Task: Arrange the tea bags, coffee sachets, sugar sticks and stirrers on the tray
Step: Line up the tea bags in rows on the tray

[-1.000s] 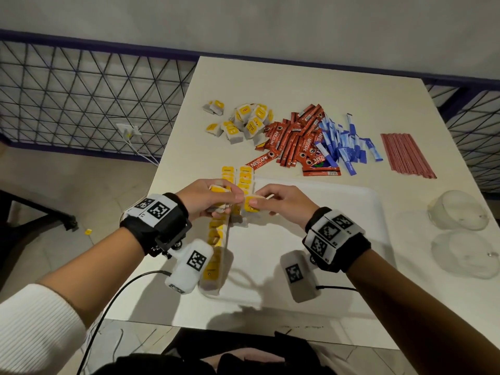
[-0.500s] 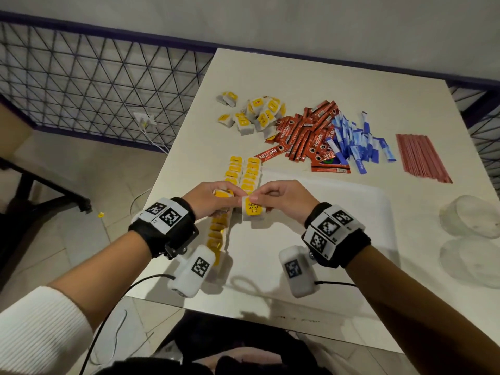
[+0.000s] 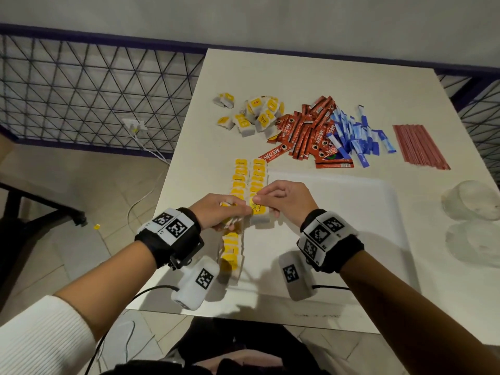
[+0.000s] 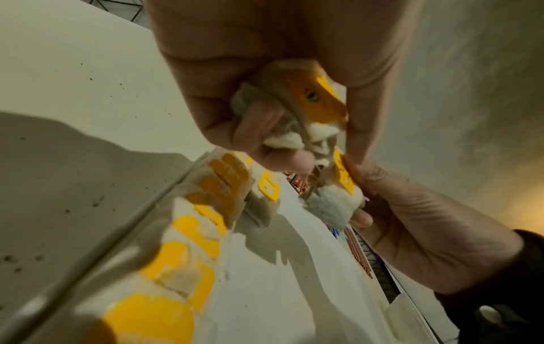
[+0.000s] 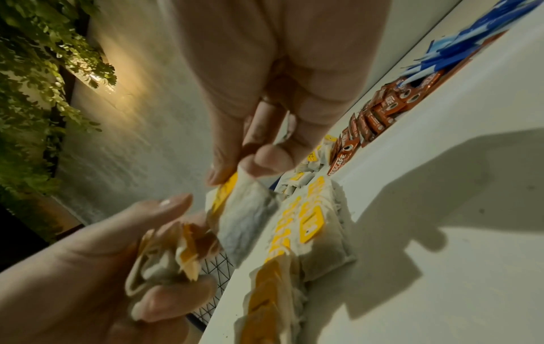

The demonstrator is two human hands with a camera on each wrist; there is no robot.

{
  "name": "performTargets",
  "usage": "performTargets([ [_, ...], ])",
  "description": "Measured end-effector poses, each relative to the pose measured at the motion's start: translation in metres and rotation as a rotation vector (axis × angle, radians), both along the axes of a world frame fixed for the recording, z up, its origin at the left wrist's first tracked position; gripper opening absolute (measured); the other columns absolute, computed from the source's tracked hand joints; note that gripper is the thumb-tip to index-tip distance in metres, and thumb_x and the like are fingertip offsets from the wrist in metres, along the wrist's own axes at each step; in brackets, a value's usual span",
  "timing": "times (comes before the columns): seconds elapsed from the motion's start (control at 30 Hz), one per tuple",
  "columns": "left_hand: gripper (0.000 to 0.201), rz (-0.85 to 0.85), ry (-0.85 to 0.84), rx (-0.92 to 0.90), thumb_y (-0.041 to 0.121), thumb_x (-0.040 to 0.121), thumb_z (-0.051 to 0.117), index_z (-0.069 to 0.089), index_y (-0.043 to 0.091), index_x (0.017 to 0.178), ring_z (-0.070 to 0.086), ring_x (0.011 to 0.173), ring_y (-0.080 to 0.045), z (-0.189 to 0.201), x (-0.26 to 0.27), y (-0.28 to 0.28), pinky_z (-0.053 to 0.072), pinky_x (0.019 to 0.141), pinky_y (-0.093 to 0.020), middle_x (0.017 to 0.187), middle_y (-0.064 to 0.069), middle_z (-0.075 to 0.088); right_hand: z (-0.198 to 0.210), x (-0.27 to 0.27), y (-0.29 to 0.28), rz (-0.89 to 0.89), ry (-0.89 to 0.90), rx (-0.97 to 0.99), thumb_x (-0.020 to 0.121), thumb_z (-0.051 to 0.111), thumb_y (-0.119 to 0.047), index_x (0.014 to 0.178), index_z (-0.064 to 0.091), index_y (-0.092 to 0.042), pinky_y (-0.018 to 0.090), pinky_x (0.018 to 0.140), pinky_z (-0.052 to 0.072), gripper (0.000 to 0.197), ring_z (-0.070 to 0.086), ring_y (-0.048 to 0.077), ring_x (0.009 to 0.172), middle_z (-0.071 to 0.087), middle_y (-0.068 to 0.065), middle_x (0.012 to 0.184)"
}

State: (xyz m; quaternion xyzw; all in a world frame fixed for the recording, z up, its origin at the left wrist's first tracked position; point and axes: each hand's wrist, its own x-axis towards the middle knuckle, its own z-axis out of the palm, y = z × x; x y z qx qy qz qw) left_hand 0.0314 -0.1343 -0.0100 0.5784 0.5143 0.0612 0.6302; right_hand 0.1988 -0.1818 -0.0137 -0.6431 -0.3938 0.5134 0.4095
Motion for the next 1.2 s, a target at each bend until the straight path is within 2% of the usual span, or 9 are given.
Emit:
performTargets([
  [0.1,0.018,-0.072,0.043,0.012,0.031,0.080,0.070,0.063,0.019,0.068,0.035,0.035,-0.008,-0.004,-0.001,0.002,0.028,0.039,-0.016,0.041,0.003,0.049,-0.002,-0.006,-0.005,-0.031,0.017,-0.026,0.071,0.078,-0.014,0.072,0.067,-0.013,0.019,0.050,0.044,0.011,0.048,0.012,0.043,0.062,0.009,0.061],
  [0.23,0.019,-0.138,0.106,0.029,0.031,0.080,0.070,0.062,0.020,0.067,0.038,0.031,-0.004,-0.004,0.000,0.004,0.029,0.039,-0.015,0.039,0.010,0.048,-0.003,-0.009,-0.009,-0.005,0.052,-0.064,0.075,0.073,-0.005,0.073,0.063,-0.010,0.015,0.048,0.048,0.011,0.052,0.005,0.039,0.063,-0.006,0.050],
  [0.33,0.019,-0.178,0.132,0.034,0.031,0.080,0.070,0.061,0.020,0.068,0.039,0.029,-0.002,-0.005,0.002,0.004,0.028,0.037,-0.015,0.037,0.011,0.049,-0.001,-0.007,-0.012,0.035,0.051,-0.122,0.077,0.071,-0.003,0.076,0.064,-0.013,0.013,0.051,0.049,0.013,0.054,0.004,0.041,0.063,0.003,0.060],
  [0.5,0.017,-0.263,0.172,0.026,0.033,0.084,0.065,0.064,0.020,0.075,0.036,0.026,-0.002,-0.003,0.001,0.005,0.027,0.034,-0.012,0.033,0.009,0.047,-0.006,-0.005,-0.013,0.010,-0.048,-0.186,0.079,0.070,-0.005,0.073,0.060,-0.015,0.023,0.060,0.046,0.015,0.052,0.014,0.051,0.062,0.001,0.066],
  [0.57,0.017,-0.270,0.166,0.013,0.032,0.086,0.062,0.065,0.019,0.076,0.040,0.030,-0.003,-0.001,-0.004,0.007,0.027,0.035,-0.012,0.037,0.009,0.050,-0.010,-0.006,-0.012,-0.021,-0.062,-0.212,0.081,0.067,-0.005,0.071,0.056,-0.014,0.023,0.057,0.044,0.018,0.049,0.014,0.050,0.060,0.003,0.066],
  [0.73,0.022,-0.211,0.217,0.009,0.030,0.089,0.059,0.062,0.023,0.068,0.039,0.032,-0.003,-0.003,-0.017,0.014,0.028,0.039,-0.015,0.036,0.008,0.049,-0.023,-0.010,-0.008,-0.013,-0.163,-0.256,0.083,0.065,-0.008,0.068,0.052,-0.017,0.021,0.052,0.042,0.022,0.048,0.013,0.048,0.057,0.002,0.067],
  [0.93,0.022,-0.153,0.207,-0.008,0.027,0.090,0.058,0.060,0.019,0.069,0.041,0.032,-0.003,-0.003,-0.026,0.016,0.028,0.038,-0.013,0.037,0.009,0.050,-0.035,-0.016,0.004,0.045,-0.263,-0.247,0.083,0.066,-0.015,0.069,0.053,-0.024,0.036,0.076,0.048,0.021,0.054,0.020,0.072,0.058,-0.003,0.074],
  [1.1,0.016,-0.066,0.160,-0.067,0.027,0.089,0.059,0.062,0.020,0.075,0.042,0.037,-0.005,-0.003,-0.029,0.015,0.030,0.039,-0.014,0.042,0.007,0.052,-0.040,-0.014,0.013,-0.014,-0.294,-0.181,0.080,0.070,-0.019,0.070,0.057,-0.025,0.027,0.076,0.044,0.018,0.053,0.015,0.077,0.056,-0.007,0.073],
  [1.2,0.016,-0.036,0.145,-0.078,0.025,0.090,0.058,0.062,0.020,0.075,0.042,0.036,-0.005,-0.003,-0.028,0.015,0.030,0.037,-0.013,0.041,0.007,0.052,-0.044,-0.014,0.017,-0.023,-0.268,-0.187,0.080,0.071,-0.020,0.072,0.059,-0.023,0.034,0.084,0.046,0.015,0.055,0.019,0.085,0.060,-0.002,0.081],
])
